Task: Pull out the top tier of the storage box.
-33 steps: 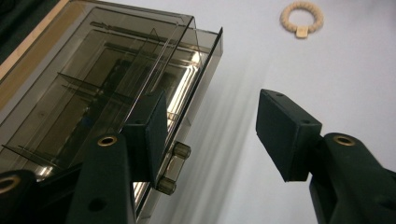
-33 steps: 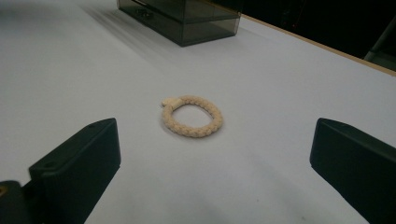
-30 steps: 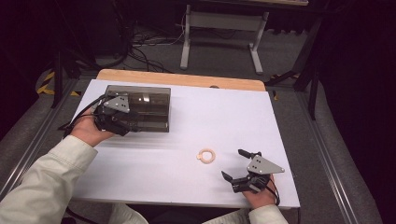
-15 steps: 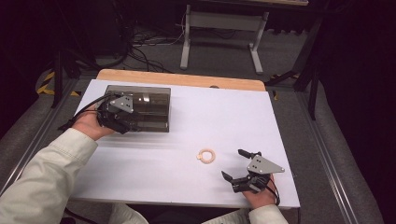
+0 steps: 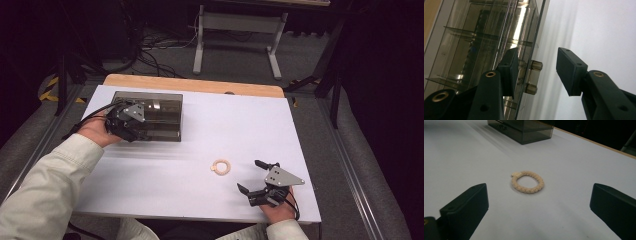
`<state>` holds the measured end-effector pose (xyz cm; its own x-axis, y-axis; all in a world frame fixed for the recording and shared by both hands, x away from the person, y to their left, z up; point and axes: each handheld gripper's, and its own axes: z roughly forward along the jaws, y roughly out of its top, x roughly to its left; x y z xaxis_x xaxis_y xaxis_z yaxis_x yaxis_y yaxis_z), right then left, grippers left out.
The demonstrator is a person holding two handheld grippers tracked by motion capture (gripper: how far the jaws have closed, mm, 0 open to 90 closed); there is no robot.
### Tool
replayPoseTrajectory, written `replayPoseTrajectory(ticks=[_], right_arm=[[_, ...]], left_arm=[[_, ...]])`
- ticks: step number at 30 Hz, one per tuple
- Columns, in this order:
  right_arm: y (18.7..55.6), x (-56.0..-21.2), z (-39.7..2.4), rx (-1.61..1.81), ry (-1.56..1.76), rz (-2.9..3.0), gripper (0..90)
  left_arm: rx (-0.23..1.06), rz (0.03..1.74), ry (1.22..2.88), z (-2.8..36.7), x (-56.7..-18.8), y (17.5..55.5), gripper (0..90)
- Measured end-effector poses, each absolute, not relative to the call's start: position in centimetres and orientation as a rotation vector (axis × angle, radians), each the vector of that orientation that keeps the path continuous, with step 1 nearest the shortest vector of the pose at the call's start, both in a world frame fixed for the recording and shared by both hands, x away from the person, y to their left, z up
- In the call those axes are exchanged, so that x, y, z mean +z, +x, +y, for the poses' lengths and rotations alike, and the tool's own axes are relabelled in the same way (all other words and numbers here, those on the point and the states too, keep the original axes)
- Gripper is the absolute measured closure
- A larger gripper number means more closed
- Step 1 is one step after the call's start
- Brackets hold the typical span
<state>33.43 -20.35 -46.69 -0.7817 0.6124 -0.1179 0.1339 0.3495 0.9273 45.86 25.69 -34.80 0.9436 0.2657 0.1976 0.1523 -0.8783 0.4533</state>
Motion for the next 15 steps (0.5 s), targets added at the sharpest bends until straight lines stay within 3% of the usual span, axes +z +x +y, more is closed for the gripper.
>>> replayPoseTrajectory(ticks=[15], right_arm=[[33.4,-46.7,-20.3,1.429,0.646,2.170,2.5]], left_arm=[[0.313,0.315,2.709,25.5,-35.9,46.5,61.3]])
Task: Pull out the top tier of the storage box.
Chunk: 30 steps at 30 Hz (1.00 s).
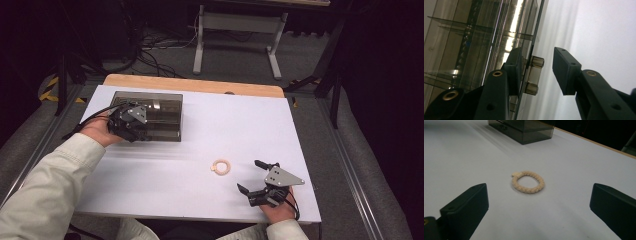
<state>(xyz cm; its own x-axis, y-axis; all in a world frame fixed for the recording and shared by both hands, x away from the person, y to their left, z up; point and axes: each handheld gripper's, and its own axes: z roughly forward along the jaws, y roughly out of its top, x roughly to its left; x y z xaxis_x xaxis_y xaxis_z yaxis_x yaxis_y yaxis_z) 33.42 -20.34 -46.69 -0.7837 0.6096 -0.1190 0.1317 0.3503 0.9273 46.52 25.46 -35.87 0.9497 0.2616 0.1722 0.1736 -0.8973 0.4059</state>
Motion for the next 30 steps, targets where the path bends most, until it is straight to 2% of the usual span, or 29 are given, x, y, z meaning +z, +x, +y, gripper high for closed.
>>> replayPoseTrajectory(ticks=[9,30], right_arm=[[33.4,-46.7,-20.3,1.429,0.646,2.170,2.5],[33.4,-46.7,-20.3,1.427,0.646,2.173,2.5]], left_arm=[[0.350,0.322,2.736,25.4,-36.2,46.7,68.9],[0.330,0.289,2.751,25.0,-36.1,44.3,71.2]])
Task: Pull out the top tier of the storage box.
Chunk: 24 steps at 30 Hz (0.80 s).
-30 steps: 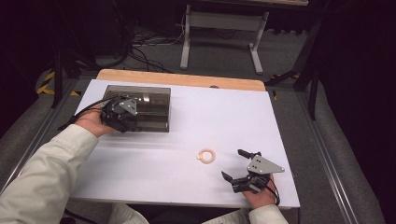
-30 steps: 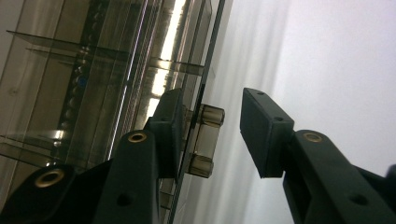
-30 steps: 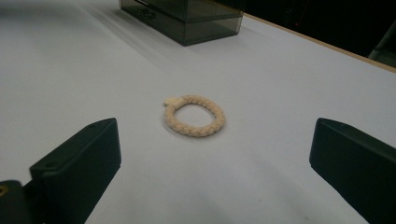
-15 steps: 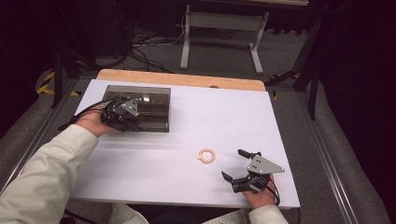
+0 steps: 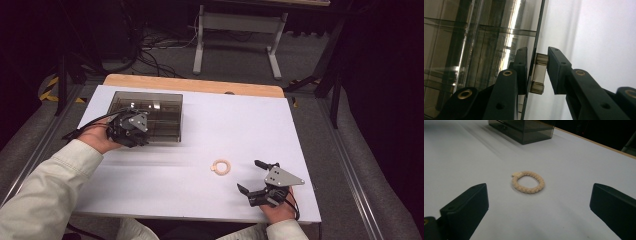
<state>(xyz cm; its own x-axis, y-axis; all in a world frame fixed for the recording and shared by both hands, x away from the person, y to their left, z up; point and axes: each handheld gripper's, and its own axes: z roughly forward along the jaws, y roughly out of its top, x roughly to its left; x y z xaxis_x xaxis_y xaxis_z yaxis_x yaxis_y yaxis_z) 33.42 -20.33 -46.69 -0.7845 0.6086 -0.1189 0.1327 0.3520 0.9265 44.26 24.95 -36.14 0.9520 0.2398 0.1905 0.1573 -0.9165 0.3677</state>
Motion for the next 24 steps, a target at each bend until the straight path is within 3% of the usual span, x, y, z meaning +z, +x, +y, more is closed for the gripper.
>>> replayPoseTrajectory(ticks=[24], right_arm=[[33.4,-46.7,-20.3,1.427,0.645,2.173,2.5]], left_arm=[[0.313,0.271,2.757,25.2,-36.3,42.9,71.4]])
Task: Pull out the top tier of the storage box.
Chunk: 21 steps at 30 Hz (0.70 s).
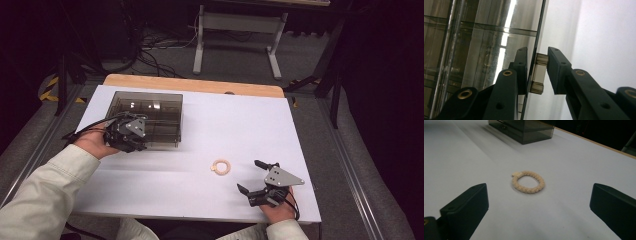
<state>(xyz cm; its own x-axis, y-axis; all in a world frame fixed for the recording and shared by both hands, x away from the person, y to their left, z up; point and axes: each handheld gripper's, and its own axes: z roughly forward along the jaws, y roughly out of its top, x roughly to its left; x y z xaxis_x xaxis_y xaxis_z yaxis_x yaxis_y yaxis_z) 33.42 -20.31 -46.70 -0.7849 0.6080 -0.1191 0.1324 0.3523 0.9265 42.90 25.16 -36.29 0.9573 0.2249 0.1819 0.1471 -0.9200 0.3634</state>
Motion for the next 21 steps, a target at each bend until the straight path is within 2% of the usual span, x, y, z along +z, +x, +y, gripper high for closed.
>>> replayPoseTrajectory(ticks=[8,11,13,21], right_arm=[[33.4,-46.7,-20.3,1.427,0.648,2.172,2.5],[33.4,-46.7,-20.3,1.425,0.647,2.173,2.5],[33.4,-46.7,-20.3,1.425,0.649,2.172,2.5],[33.4,-46.7,-20.3,1.426,0.649,2.171,2.5]], left_arm=[[0.299,0.279,2.753,25.3,-36.4,42.8,71.1],[0.284,0.289,2.727,25.5,-36.4,42.7,68.2],[0.285,0.290,2.713,25.6,-36.2,42.6,62.2],[0.296,0.308,2.639,25.8,-35.2,41.9,49.4]])
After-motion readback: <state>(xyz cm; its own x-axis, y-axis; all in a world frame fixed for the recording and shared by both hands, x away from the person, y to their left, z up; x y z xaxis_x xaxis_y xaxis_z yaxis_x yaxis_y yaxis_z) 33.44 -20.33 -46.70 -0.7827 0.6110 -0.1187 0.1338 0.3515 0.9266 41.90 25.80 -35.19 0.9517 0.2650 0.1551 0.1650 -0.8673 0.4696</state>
